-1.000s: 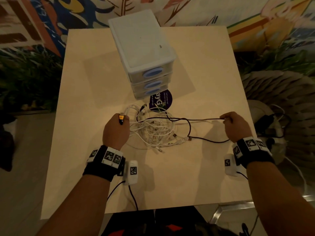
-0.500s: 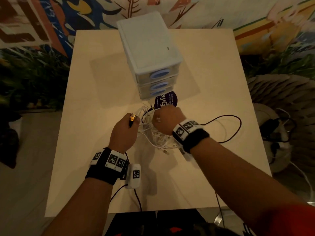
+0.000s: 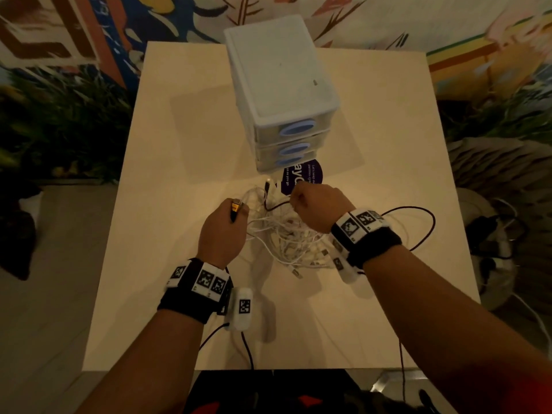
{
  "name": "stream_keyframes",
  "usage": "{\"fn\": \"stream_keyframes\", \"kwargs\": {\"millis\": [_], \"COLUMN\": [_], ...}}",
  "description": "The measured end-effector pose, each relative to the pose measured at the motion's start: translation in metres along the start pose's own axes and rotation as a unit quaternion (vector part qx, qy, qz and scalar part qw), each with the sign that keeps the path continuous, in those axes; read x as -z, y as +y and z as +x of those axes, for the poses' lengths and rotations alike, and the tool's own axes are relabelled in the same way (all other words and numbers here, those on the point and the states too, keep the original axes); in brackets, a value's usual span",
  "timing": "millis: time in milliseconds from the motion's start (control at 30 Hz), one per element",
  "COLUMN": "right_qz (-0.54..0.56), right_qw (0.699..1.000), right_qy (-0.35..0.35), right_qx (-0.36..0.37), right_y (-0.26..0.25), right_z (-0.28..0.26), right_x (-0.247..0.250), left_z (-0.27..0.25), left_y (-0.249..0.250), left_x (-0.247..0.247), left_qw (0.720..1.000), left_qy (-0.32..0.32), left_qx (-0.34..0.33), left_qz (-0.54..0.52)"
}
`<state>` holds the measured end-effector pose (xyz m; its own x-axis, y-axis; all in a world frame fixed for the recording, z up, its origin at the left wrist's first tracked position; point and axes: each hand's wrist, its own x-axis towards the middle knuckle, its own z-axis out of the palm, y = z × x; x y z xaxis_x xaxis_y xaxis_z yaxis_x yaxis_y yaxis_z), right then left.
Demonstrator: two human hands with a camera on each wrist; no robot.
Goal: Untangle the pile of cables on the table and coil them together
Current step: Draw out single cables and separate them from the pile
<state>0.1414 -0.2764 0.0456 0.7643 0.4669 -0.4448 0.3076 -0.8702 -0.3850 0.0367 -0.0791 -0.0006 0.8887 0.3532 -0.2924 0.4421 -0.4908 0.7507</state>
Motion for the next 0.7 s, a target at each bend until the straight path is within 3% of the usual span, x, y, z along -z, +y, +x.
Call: {"fn": "stream_keyframes", "kwargs": {"millis": [267, 367, 467, 600, 700], "right_qz": [0.133, 0.177, 0.177, 0.145, 0.151], "right_qw": [0.978, 0.956, 0.954, 0.967, 0.963], "right_qy": [0.161, 0.230, 0.235, 0.182, 0.171], "right_qx": [0.028, 0.037, 0.056, 0.103, 0.146], "right_y": [0.032, 0.035, 0.030, 0.019, 0.008], "right_z": [-0.055, -0.077, -0.092, -0.106, -0.116], "right_x": [0.053, 0.070, 0.083, 0.085, 0.080], "left_z": [0.002, -0.007, -0.020, -0.053, -0.077], "left_y": [-0.001, 0.018, 0.044, 0.098, 0.126], "left_x": [0.003, 0.011, 0.025, 0.038, 0.031], "left_qw": [1.000, 0.998, 0.997, 0.986, 0.972], "left_qy": [0.001, 0.048, 0.082, -0.015, -0.093], "left_qx": [0.020, 0.032, -0.007, -0.125, -0.198], "left_qz": [0.005, 0.000, -0.007, -0.108, -0.088]}}
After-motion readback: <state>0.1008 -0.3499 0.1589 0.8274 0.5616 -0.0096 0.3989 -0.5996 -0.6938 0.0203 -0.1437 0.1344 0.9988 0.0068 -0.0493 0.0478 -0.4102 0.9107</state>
